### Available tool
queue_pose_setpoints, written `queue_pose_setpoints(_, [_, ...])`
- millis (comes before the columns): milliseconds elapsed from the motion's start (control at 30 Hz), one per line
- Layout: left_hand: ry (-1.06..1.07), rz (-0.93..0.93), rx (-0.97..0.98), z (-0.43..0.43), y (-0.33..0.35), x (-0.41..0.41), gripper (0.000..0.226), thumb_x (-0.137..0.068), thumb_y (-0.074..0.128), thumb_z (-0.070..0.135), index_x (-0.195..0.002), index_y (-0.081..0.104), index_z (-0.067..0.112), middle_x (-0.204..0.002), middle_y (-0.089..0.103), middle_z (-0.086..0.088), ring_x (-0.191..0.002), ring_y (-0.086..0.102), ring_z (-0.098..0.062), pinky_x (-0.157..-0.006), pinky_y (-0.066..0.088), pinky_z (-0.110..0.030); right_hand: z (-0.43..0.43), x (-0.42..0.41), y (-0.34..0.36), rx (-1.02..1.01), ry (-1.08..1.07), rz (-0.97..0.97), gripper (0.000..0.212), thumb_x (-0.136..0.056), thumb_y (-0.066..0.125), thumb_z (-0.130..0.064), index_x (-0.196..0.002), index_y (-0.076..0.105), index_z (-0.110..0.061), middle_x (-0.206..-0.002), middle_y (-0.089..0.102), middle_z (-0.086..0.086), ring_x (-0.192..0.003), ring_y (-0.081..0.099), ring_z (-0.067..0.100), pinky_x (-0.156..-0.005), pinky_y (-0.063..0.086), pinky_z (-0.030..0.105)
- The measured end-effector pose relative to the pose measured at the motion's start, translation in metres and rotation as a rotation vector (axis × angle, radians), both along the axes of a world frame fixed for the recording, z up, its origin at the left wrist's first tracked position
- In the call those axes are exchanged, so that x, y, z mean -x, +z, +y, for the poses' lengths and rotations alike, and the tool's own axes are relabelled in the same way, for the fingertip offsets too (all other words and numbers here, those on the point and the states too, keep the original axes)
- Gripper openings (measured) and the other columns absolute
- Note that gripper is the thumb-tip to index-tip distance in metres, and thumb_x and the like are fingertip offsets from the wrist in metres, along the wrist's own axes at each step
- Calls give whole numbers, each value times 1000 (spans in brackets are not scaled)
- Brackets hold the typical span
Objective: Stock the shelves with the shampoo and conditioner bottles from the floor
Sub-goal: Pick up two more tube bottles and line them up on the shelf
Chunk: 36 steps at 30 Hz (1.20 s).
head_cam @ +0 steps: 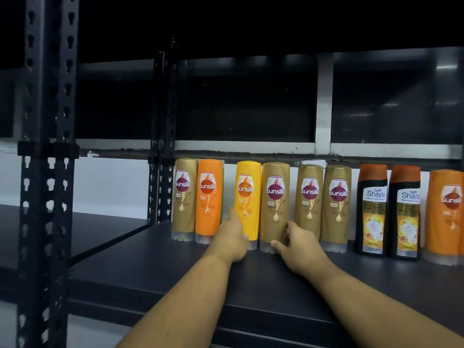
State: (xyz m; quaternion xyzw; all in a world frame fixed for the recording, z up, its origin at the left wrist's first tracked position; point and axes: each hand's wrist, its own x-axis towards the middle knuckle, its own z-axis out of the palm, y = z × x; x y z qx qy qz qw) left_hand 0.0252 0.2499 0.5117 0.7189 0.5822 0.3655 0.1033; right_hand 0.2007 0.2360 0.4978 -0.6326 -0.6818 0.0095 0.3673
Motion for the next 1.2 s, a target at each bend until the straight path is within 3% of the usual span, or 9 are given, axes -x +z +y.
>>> queue_pose_setpoints(233, [39,30,15,5,-1,1,56,-103,59,24,-148,28,10,-133,59,-13,-121,59,-32,-89,45,-35,9,0,-3,-26,-84,-135,34,-95,59,-48,-106,59,-16,-102,66,4,-100,64,27,-73,48,33])
queue_pose_setpoints(600, [77,4,-68,13,-4,4,44,-98,68,30,-134,48,15,-129,62,-8,-119,61,-32,-95,51,-40,11,0,-5,-15,-120,-180,37,-96,55,-55,-98,60,-18,-96,65,1,-94,65,25,-71,49,33])
queue_pose_setpoints(767, [138,-17,-90,14,-4,8,26,-91,73,34,-110,67,19,-108,70,-5,-100,67,-28,-85,57,-39,12,-1,-5,-9,-122,-189,38,-95,55,-57,-90,59,-20,-87,62,-1,-86,63,23,-69,49,32])
queue_pose_setpoints(900, [171,-36,-137,11,-3,9,19,-89,71,36,-98,70,19,-97,70,-3,-91,68,-26,-78,58,-37,11,-1,-5,-1,-112,-205,37,-96,53,-58,-87,56,-21,-86,59,-1,-90,64,25,-71,49,33])
queue_pose_setpoints(1067, [209,2,-147,2,-3,10,24,-90,74,37,-88,57,19,-99,68,-5,-93,66,-27,-69,47,-31,6,1,-2,9,-128,-240,38,-98,50,-57,-86,55,-21,-86,59,-1,-91,65,24,-72,51,34])
queue_pose_setpoints(1200, [163,45,-80,-1,-6,12,31,-85,78,46,-90,64,18,-92,69,-1,-88,67,-23,-69,54,-33,-10,7,2,9,-256,-426,44,-99,40,-59,-92,62,-22,-97,65,0,-99,64,25,-91,47,41])
